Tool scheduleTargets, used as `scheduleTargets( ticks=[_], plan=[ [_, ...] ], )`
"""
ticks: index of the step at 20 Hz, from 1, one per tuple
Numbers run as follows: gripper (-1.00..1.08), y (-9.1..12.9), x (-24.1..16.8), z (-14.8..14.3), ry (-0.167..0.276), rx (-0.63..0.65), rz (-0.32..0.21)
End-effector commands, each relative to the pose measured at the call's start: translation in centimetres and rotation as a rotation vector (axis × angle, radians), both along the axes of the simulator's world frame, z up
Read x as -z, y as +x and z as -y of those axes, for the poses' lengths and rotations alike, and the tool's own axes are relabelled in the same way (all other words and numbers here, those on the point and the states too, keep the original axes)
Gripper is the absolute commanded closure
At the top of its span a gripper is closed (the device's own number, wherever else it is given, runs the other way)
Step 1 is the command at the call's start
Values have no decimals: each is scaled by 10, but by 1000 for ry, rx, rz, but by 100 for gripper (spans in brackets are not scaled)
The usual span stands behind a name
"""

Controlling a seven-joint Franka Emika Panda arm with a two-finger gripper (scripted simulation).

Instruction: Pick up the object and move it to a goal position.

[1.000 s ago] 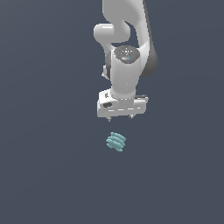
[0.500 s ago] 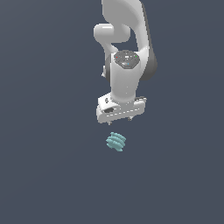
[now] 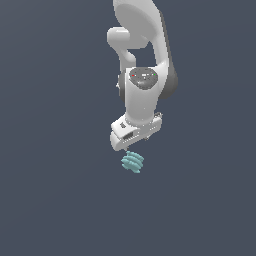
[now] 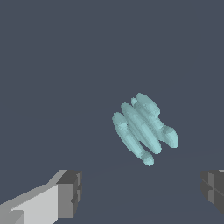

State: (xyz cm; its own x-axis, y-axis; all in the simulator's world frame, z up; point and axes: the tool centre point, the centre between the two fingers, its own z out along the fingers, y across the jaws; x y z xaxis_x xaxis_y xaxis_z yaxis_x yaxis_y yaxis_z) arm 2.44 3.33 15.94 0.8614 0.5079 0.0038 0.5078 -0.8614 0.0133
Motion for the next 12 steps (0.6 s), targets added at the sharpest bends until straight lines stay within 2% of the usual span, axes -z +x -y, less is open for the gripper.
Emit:
scheduleTargets(
  ticks=[1, 12],
  plan=[
    [-92, 4, 4, 1, -1, -70, -2],
    [-92, 18, 23, 6, 0, -366, -10]
  ],
)
